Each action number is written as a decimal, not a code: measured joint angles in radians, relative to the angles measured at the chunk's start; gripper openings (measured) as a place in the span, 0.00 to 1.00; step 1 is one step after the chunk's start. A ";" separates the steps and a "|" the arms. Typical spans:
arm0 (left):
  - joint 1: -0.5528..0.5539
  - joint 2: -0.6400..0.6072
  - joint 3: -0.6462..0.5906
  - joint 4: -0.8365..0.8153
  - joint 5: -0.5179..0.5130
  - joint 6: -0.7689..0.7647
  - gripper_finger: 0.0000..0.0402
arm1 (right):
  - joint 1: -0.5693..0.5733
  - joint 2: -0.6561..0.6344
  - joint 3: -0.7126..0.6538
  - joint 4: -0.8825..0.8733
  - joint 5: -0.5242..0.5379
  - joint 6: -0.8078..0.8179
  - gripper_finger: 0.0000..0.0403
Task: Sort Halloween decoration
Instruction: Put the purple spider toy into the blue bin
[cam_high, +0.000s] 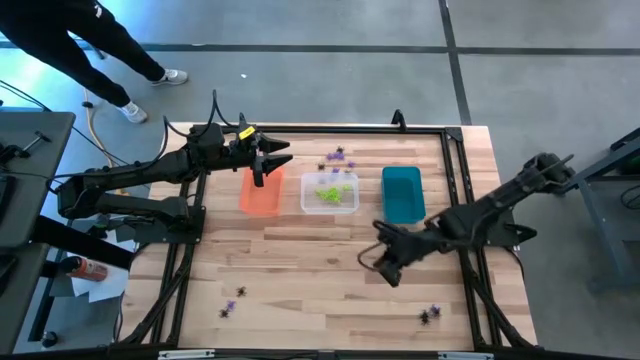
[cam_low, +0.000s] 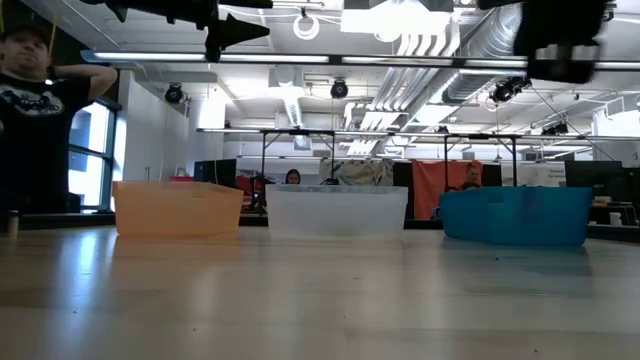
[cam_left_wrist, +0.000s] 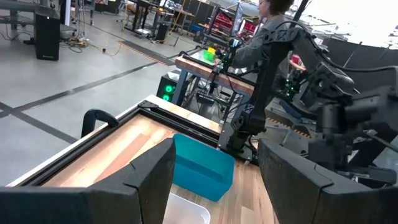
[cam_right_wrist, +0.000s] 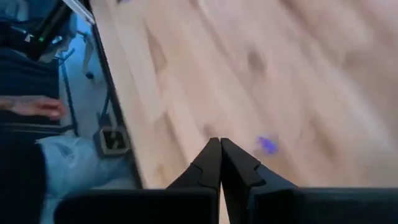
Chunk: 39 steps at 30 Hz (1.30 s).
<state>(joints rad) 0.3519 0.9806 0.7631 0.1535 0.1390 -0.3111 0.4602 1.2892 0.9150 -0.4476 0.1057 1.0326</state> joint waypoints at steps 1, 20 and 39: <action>0.000 0.000 0.000 0.000 0.000 0.000 0.54 | -0.030 0.000 0.000 0.012 -0.001 -0.068 0.00; 0.000 0.001 0.000 -0.001 0.000 0.000 0.54 | -0.377 0.141 0.058 -0.013 -0.466 -0.773 0.08; 0.000 0.001 0.000 -0.001 0.000 0.000 0.54 | -0.168 0.624 0.296 -0.030 -0.216 -1.073 0.61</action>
<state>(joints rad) 0.3520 0.9817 0.7631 0.1523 0.1390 -0.3111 0.2923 1.9127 1.2112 -0.4779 -0.1102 -0.0404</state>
